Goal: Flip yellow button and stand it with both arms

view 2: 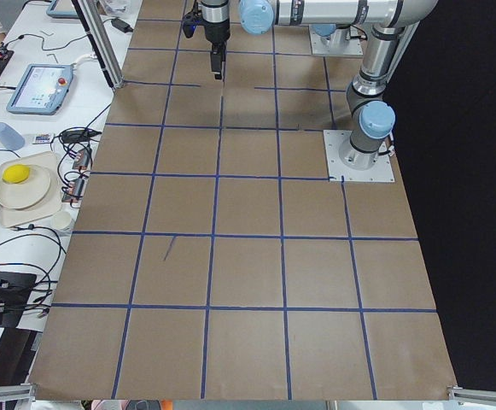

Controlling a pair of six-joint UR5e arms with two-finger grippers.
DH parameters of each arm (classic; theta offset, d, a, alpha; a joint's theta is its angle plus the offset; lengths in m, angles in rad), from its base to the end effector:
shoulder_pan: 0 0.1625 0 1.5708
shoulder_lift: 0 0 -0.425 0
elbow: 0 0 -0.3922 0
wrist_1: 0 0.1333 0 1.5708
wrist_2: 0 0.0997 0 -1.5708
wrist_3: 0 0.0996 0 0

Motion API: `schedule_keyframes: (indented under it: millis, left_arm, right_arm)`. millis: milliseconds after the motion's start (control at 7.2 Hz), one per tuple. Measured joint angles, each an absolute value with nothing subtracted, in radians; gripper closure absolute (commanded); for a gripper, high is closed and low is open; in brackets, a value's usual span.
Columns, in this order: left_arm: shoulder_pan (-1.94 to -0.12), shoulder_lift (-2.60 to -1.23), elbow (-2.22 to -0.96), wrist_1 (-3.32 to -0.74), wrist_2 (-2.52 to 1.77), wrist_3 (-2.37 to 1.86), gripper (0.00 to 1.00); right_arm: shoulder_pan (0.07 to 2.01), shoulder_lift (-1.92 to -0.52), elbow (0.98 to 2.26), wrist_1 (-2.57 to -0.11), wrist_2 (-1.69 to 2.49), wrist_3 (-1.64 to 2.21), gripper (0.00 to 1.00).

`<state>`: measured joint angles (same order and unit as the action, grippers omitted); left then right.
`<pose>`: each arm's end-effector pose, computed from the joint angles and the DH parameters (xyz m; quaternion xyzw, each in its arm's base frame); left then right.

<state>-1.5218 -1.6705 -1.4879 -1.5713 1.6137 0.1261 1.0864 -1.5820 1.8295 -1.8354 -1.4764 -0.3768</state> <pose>-0.1028 -0.5381 0.4776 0.0387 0.9990 0.0105 0.0206 -0.0958 -0.4885 0.3940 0.0533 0.9974 -0.0275 0.0393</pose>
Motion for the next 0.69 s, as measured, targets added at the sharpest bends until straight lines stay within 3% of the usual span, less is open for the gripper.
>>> schedule_keyframes:
  millis: [278,694]
  left_arm:
    - [-1.522,-1.671,-1.488,-1.565,1.614,0.126,0.00]
    - [-1.522,-1.670,-1.488,-1.563,1.614,0.126,0.00]
  right_arm:
    - [1.302,-1.631,1.740,-1.674,-1.504,-0.142,0.00]
    - [1.546,-1.692,1.720,-1.572,-1.561,0.028,0.00]
